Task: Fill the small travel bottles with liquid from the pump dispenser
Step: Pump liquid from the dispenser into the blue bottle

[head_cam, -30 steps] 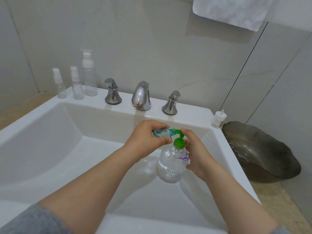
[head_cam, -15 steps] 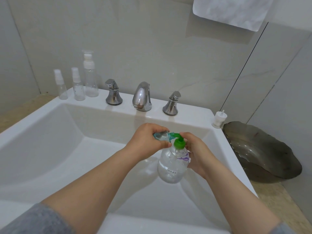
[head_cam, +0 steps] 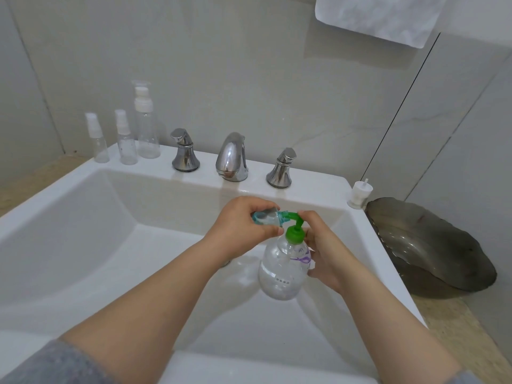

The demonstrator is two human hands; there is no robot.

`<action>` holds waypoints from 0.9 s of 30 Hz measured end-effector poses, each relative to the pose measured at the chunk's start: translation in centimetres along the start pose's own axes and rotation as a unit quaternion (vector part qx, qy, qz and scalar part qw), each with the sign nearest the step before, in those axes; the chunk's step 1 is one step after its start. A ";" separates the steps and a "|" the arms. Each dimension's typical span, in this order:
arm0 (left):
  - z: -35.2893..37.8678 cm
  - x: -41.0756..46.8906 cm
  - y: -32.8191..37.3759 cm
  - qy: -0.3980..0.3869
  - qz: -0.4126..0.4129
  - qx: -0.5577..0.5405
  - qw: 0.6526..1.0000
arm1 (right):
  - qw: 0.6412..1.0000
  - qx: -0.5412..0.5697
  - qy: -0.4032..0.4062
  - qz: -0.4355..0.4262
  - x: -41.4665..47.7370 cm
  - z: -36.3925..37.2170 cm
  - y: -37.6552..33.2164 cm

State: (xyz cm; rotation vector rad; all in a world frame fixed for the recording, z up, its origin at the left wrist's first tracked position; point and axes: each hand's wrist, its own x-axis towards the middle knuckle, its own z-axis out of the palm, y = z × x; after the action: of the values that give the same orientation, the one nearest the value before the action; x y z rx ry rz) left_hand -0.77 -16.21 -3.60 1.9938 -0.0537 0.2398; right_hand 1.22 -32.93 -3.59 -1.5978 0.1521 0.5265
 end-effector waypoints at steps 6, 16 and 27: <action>-0.1 -0.1 0.1 0.003 0.001 0.005 1.000 | 0.999 -0.001 -0.019 0.028 -0.5 -0.2 -0.1; 0.1 -0.1 -0.2 -0.006 -0.021 -0.032 0.999 | 0.999 -0.007 -0.027 0.029 0.0 -0.1 0.4; 0.1 -0.2 -0.7 -0.030 -0.038 -0.026 0.999 | 0.999 -0.032 -0.009 0.030 0.4 -0.2 0.6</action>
State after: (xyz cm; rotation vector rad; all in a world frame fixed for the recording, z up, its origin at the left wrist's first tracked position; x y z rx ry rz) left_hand -0.81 -16.05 -4.28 1.9478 -0.0221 0.1291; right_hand 1.39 -33.10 -4.26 -1.6545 0.1709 0.5973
